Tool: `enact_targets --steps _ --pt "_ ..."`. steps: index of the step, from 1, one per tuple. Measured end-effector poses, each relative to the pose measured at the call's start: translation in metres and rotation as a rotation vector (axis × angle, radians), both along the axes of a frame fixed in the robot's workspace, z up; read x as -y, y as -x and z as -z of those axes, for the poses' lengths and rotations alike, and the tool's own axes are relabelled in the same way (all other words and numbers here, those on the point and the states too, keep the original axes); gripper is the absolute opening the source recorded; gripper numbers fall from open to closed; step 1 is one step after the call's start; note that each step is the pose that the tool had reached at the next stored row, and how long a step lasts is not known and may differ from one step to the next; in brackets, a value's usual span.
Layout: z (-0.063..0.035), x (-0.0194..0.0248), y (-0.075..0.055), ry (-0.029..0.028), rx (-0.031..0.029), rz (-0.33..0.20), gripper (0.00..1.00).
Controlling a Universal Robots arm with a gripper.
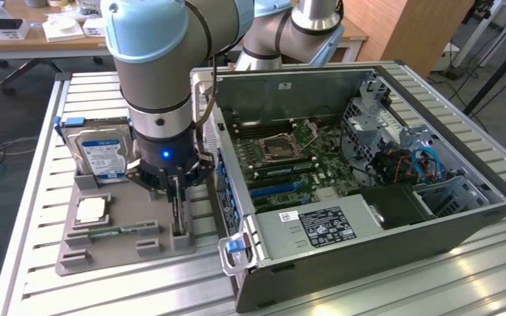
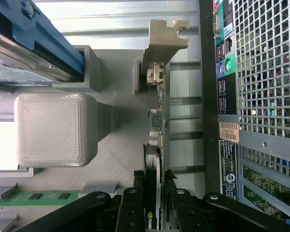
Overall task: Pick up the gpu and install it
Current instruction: 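Pick up the gpu and move the gpu toward the slot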
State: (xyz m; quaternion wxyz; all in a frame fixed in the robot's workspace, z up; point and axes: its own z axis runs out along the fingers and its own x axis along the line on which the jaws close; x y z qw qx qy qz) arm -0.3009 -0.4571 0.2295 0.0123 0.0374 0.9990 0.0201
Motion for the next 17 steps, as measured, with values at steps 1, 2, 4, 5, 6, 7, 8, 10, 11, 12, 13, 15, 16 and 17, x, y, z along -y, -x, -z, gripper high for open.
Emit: enact_targets --steps 1,2,4,5,6,7,8,10,11,12,13,15,16,17 --pt "0.0 0.0 0.0 0.0 0.0 0.0 0.26" --pt "0.0 0.0 0.0 0.0 0.0 0.0 0.26" --pt "0.0 0.0 0.0 0.0 0.0 0.0 0.26" --pt "0.0 0.0 0.0 -0.0001 0.0 0.0 0.26" --pt "0.0 0.0 0.0 -0.0001 0.0001 0.0 0.26" --pt "-0.0005 0.0 0.0 -0.0001 0.0001 0.0 0.26" --pt "-0.0015 0.0 0.0 -0.0002 0.0002 0.0 0.26" --pt "-0.0049 0.0 0.0 -0.0001 0.0001 0.0 0.26" --pt "-0.0071 0.0 0.0 0.0 0.0001 0.0 0.26" --pt "-0.0093 0.0 0.0 0.0 0.0 0.0 0.26" --pt "-0.0116 0.0 0.0 0.0 0.0 0.0 0.26" --pt "-0.0167 0.0 0.0 0.0 0.0001 0.0 0.26" --pt "-0.0195 0.0 0.0 0.0 0.0 0.0 0.26" --pt "-0.0224 0.0 0.0 0.0 0.0001 0.0 0.26"
